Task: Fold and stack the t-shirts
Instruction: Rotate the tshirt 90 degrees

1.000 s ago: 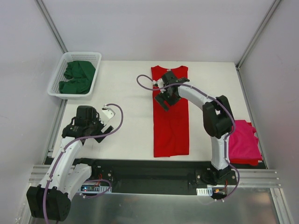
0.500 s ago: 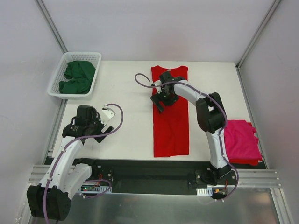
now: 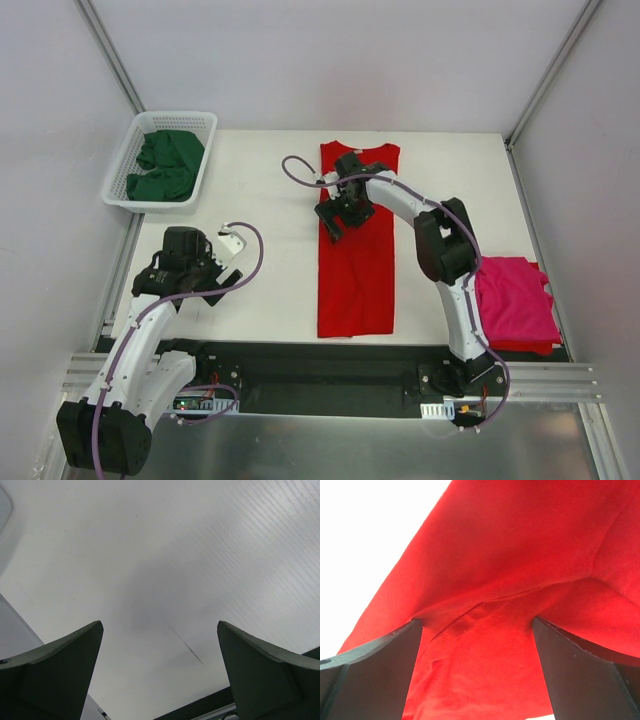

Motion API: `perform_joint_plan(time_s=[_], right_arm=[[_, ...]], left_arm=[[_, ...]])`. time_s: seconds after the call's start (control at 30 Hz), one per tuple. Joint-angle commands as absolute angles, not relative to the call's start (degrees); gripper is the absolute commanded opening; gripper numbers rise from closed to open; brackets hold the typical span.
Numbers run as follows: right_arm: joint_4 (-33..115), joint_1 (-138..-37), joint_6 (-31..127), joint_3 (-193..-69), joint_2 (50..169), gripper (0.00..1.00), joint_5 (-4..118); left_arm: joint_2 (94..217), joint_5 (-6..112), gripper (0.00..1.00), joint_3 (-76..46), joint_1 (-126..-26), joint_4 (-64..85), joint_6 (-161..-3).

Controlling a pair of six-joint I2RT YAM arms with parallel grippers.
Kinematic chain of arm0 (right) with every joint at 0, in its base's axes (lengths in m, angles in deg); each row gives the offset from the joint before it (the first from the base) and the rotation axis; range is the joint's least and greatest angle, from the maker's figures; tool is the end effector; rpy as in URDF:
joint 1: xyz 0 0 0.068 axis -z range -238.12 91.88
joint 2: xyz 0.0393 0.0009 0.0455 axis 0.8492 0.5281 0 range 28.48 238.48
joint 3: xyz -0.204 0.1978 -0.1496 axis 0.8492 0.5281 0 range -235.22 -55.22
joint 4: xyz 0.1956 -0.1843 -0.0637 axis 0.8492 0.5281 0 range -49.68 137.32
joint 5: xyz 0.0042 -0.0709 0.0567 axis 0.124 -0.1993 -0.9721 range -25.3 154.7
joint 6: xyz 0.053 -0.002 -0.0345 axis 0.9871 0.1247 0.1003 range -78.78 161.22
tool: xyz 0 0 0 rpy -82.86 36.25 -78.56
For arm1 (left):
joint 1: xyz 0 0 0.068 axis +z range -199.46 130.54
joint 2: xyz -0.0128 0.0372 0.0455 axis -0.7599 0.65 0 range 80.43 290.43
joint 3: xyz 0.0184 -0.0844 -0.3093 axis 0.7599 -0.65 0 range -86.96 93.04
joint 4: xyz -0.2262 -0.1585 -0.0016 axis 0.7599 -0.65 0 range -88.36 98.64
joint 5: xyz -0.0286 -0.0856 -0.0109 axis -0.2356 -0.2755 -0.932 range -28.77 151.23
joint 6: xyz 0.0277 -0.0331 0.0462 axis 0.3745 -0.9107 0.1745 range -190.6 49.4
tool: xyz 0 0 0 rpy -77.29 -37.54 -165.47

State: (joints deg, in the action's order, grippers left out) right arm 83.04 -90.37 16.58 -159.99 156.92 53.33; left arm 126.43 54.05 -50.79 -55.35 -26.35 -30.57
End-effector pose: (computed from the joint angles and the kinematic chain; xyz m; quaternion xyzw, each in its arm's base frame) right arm 0.4402 0.2890 0.1980 -0.4818 0.8468 0.1103 0.1966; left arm 0.1544 -0.0220 0.2676 0.3816 0.8391 0.0573 0.3835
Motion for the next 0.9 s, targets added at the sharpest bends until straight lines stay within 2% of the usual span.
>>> perform_joint_plan(time_s=[0.0,0.4,0.53,0.7,0.87], right_arm=[[83.9,-94.5,17.5,-162.5,159.8,0.96,50.0],[87.1,-97.8,18.4,-174.3,166.4,0.96,52.0],[88.0,-97.5,17.6,-172.8,165.1,0.96,53.1],[89.7,-97.5,17.5,-169.3,157.4,0.96,52.8],[88.4,-95.5,15.8,-173.1,152.5,0.96,58.4]], left_arm=[[125.8,54.2,0.99,-49.7,-54.6,-26.8,-30.9],[124.8,53.1,1.0,-49.6,-54.7,-27.4,-31.3],[124.5,53.0,0.99,-50.1,-54.7,-27.5,-31.0],[125.2,52.6,0.99,-50.0,-54.6,-27.5,-31.0],[126.4,52.0,0.99,-49.5,-54.7,-27.5,-31.0]])
